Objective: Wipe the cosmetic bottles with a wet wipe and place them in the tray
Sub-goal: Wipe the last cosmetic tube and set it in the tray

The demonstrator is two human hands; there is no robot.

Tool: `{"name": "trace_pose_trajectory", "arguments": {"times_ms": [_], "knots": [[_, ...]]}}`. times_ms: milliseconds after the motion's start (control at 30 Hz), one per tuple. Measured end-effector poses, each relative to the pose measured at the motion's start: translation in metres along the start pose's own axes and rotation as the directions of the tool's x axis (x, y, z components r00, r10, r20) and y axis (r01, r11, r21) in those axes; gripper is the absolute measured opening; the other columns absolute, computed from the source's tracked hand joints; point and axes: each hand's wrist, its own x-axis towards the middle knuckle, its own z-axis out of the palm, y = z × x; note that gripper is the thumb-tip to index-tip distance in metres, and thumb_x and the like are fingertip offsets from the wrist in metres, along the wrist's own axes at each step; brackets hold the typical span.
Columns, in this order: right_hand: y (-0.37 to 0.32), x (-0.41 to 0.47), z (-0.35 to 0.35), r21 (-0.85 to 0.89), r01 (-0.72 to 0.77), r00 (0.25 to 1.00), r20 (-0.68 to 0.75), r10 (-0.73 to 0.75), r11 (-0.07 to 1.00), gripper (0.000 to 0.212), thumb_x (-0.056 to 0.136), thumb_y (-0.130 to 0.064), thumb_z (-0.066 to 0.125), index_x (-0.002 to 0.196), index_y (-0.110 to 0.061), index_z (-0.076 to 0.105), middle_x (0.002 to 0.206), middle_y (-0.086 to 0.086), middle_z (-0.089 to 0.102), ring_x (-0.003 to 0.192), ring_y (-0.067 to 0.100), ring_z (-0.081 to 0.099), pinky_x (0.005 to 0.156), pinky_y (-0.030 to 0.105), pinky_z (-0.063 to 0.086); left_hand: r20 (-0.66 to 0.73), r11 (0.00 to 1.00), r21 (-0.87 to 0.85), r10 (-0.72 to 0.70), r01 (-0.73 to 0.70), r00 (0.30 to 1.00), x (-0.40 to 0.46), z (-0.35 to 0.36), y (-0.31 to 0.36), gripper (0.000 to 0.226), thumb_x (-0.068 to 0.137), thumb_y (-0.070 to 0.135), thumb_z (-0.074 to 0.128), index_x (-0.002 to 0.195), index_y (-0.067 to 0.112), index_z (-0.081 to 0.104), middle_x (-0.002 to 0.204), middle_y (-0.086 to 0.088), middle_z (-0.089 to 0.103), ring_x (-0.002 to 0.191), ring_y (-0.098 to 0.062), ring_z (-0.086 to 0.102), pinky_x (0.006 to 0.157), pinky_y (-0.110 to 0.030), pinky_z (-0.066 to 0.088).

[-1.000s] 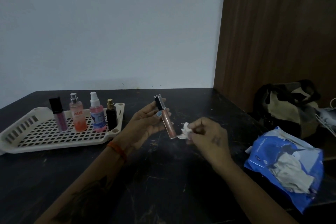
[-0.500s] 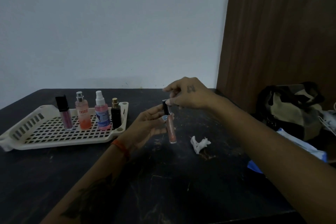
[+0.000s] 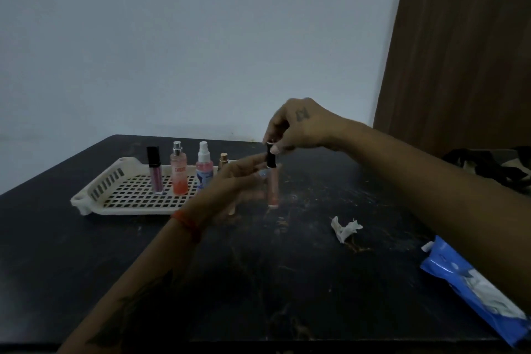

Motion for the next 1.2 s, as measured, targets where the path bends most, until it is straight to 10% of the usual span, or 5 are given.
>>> {"name": "trace_pose_trajectory", "arguments": {"times_ms": [200,467,1200], "knots": [[-0.074,0.033,0.022,0.082,0.138,0.99,-0.009,-0.138,0.987,0.019,0.074,0.005,0.071,0.093,0.003,0.07,0.09,0.019,0.07,0.074,0.023,0.068,0.074,0.031,0.058,-0.209,0.989,0.111,0.12,-0.098,0.971,-0.068,-0.093,0.035,0.038,0.077,0.02,0.059,0.115,0.023,0.061,0.116,-0.001,0.067,0.103,-0.018,0.065,0.074,-0.028,0.057],[-0.145,0.11,0.077,0.029,0.247,0.969,-0.014,-0.247,0.969,0.019,0.075,0.005,0.069,0.093,0.001,0.071,0.094,0.015,0.071,0.079,0.02,0.069,0.074,0.03,0.058,-0.576,0.925,0.37,0.304,-0.089,0.759,-0.099,-0.2,0.033,0.019,0.089,0.008,0.055,0.104,0.016,0.065,0.101,-0.005,0.067,0.083,-0.007,0.069,0.067,-0.019,0.057],[-0.137,0.184,0.148,-0.189,0.231,0.973,0.067,-0.222,0.954,0.024,0.074,-0.003,0.072,0.098,-0.005,0.07,0.102,0.008,0.07,0.092,0.015,0.064,0.067,0.018,0.049,-0.624,0.821,0.56,0.331,0.11,0.707,-0.086,-0.224,0.002,0.019,0.09,0.016,0.053,0.106,0.025,0.059,0.091,0.004,0.059,0.078,-0.004,0.059,0.053,-0.021,0.05]]}}
